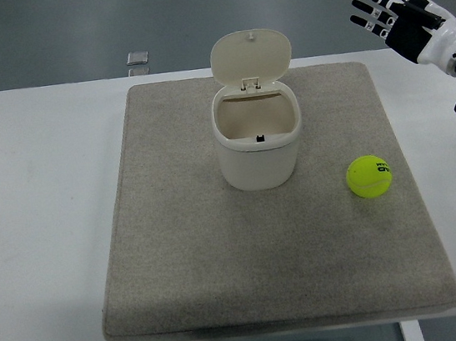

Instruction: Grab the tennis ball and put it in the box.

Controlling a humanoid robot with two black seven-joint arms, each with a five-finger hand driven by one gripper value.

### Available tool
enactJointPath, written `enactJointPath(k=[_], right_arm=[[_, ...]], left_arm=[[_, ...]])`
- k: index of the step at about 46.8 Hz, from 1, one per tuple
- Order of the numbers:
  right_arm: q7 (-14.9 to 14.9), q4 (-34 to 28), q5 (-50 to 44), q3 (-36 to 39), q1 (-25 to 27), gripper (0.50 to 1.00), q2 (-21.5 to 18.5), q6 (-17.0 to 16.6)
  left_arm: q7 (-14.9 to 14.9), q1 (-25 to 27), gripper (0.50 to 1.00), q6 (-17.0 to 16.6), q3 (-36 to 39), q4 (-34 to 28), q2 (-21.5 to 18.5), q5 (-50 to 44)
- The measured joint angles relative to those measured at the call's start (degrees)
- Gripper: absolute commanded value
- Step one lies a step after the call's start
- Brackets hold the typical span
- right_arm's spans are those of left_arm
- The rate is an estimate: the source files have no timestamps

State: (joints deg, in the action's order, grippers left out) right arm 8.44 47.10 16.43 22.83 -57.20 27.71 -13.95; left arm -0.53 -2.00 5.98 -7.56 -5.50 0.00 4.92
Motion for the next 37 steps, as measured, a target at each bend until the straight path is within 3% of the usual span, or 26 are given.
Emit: enactJointPath(k=[18, 37], right_arm=[[-0.1, -0.1, -1.8, 0.3, 0.1, 0.917, -0.9, -0.1], [0.2, 0.1, -17.5, 0.8, -0.9, 0.917, -0.4, -0.1]], left_arm=[[0.0, 0.0, 0.992, 0.0, 0.0, 0.0, 0.0, 0.0], [0.0, 0.0, 0.992, 0.0, 0.0, 0.0, 0.0, 0.0]])
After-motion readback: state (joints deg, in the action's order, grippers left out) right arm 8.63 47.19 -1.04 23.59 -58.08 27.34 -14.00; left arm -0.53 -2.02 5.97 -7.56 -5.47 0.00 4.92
